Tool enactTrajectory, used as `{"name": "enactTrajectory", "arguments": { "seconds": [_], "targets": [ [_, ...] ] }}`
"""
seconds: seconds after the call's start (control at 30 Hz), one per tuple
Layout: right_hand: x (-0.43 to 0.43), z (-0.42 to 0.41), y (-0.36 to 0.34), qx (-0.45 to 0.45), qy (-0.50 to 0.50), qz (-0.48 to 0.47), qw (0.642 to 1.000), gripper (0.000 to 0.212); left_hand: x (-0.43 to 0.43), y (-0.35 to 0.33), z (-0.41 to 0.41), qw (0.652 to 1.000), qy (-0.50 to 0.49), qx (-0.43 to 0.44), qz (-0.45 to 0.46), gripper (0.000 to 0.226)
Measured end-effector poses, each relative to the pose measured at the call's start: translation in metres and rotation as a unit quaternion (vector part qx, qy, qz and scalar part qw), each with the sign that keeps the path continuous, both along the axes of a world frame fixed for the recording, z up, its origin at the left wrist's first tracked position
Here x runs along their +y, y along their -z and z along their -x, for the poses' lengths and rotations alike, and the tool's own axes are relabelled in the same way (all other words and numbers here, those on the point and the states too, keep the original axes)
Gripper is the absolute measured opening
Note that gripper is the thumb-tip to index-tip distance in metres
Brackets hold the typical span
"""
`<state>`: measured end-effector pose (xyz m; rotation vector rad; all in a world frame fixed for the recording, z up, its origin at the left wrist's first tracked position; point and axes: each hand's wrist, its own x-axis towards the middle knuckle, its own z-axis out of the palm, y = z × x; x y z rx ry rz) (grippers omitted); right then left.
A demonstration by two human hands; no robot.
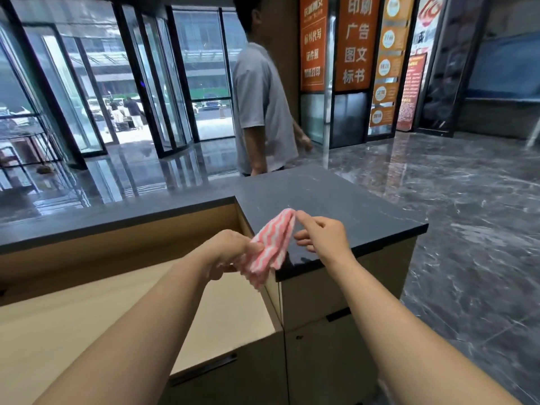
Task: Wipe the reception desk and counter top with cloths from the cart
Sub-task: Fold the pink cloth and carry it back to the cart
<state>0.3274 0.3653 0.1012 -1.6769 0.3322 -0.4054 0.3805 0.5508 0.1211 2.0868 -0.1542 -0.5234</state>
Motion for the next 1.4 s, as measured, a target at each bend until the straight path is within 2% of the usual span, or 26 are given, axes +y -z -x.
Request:
{"name": "enactTrajectory", "arguments": {
  "seconds": [0.1,0.2,0.27,0.33,0.43,0.5,0.63,0.83,0.93,1.0,1.03,1.1,1.2,1.3,1.4],
  "targets": [
    [0.001,0.009,-0.008,-0.019,-0.047,-0.091,0.995,0.034,-0.007,0.002,0.002,0.995,-0.005,0.071,0.065,0.026],
    [0.002,0.015,-0.009,-0.046,-0.08,-0.105,0.99,0.02,-0.023,0.002,0.007,0.991,0.01,0.095,0.096,0.029],
    [-0.003,0.015,-0.008,-0.053,-0.063,-0.097,0.992,0.017,-0.037,0.001,0.01,0.99,0.023,0.092,0.107,0.027],
    [-0.012,0.018,-0.009,-0.065,-0.037,-0.097,0.992,0.016,-0.053,-0.001,0.015,0.992,0.029,0.056,0.111,0.023],
    [-0.029,0.026,-0.012,-0.08,-0.001,-0.089,0.993,0.019,-0.079,-0.002,0.025,0.987,0.035,-0.084,0.129,0.011],
    [-0.042,0.033,-0.014,-0.087,0.02,-0.081,0.993,0.017,-0.098,-0.005,0.032,0.975,0.013,-0.135,0.174,0.011],
    [-0.075,0.051,-0.018,-0.097,0.06,-0.058,0.992,0.016,-0.143,-0.009,0.04,0.962,0.001,-0.168,0.214,0.031],
    [-0.126,0.081,-0.019,-0.076,0.13,-0.021,0.988,0.025,-0.202,-0.02,0.056,0.959,0.126,-0.023,0.253,0.061],
    [-0.159,0.101,-0.021,-0.071,0.148,-0.025,0.986,0.035,-0.239,-0.022,0.068,0.944,0.155,0.06,0.284,0.045],
    [-0.182,0.115,-0.022,-0.067,0.163,-0.04,0.984,0.031,-0.266,-0.025,0.081,0.94,0.146,0.082,0.296,0.022],
    [-0.194,0.121,-0.023,-0.065,0.176,-0.047,0.981,0.028,-0.279,-0.025,0.087,0.946,0.141,0.069,0.284,0.012],
    [-0.217,0.134,-0.024,-0.059,0.207,-0.047,0.976,0.021,-0.305,-0.023,0.093,0.957,0.135,0.036,0.254,0.016],
    [-0.254,0.151,-0.024,-0.044,0.246,-0.02,0.968,0.028,-0.346,-0.02,0.105,0.96,0.177,-0.004,0.216,0.01],
    [-0.289,0.165,-0.019,0.01,0.284,0.077,0.956,0.018,-0.387,-0.015,0.123,0.953,0.224,-0.058,0.196,0.008],
    [-0.329,0.187,-0.015,0.102,0.329,0.153,0.926,0.005,-0.431,-0.009,0.141,0.938,0.262,-0.13,0.189,0.014]
  ]
}}
